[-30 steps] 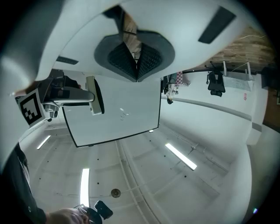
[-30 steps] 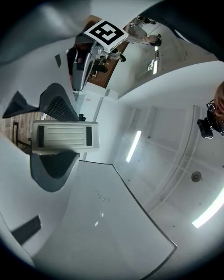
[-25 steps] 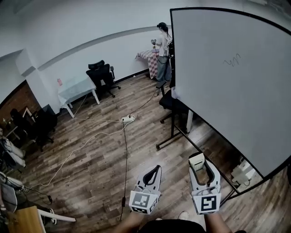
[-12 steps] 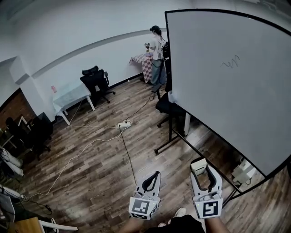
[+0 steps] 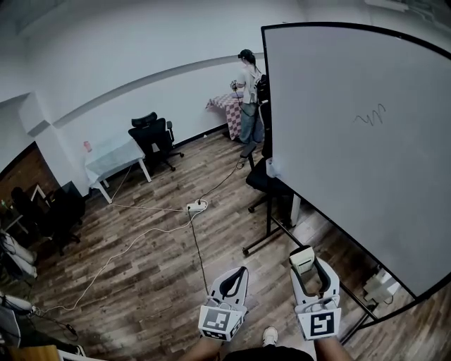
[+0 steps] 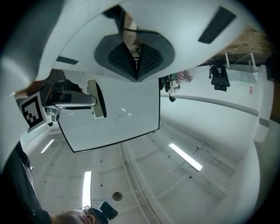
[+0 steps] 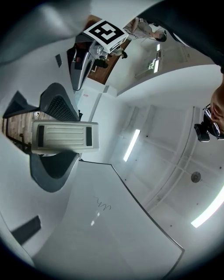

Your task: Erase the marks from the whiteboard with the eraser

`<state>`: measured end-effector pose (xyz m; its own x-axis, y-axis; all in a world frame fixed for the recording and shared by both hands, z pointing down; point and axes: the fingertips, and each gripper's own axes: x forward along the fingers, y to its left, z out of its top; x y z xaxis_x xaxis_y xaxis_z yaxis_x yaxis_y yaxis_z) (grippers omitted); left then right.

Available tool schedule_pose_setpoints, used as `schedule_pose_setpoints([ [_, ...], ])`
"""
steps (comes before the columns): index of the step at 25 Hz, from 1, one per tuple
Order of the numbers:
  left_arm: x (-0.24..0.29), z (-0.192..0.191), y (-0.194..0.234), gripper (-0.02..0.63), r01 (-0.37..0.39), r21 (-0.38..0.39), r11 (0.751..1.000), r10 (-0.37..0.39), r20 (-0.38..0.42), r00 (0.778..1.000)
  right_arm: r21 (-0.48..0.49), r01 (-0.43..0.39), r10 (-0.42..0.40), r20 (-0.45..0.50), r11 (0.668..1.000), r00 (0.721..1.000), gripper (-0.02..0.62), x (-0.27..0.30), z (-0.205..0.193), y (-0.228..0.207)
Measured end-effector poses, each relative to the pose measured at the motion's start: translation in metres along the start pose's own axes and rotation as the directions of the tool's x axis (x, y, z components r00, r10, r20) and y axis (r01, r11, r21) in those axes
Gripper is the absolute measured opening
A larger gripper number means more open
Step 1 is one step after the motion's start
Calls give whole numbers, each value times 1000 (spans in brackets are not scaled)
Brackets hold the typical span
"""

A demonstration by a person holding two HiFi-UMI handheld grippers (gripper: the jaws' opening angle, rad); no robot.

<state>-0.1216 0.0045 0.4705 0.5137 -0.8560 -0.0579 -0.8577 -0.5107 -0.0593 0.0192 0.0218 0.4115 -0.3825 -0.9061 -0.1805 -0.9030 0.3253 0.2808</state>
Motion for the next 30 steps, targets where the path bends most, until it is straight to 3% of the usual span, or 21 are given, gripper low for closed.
schedule_pose_setpoints([
  [15,136,-3,8,20,26,-11,1000,-25,19,999,-49,31,-29,41,998,999,245,77,-26,-99],
  [24,185,-12,16,20,31,-63,998,-30,17,999,-101,48,-41,77,994,996,245,97,-35,-127],
  [28,214,-17,16,20,69,-71,995,-67,23,997,-132,24,-30,-43,991,999,245,110,-61,-131],
  [30,232,-15,13,20,104,-72,992,-101,38,994,-137,39,-47,-56,990,997,245,119,-65,-138],
])
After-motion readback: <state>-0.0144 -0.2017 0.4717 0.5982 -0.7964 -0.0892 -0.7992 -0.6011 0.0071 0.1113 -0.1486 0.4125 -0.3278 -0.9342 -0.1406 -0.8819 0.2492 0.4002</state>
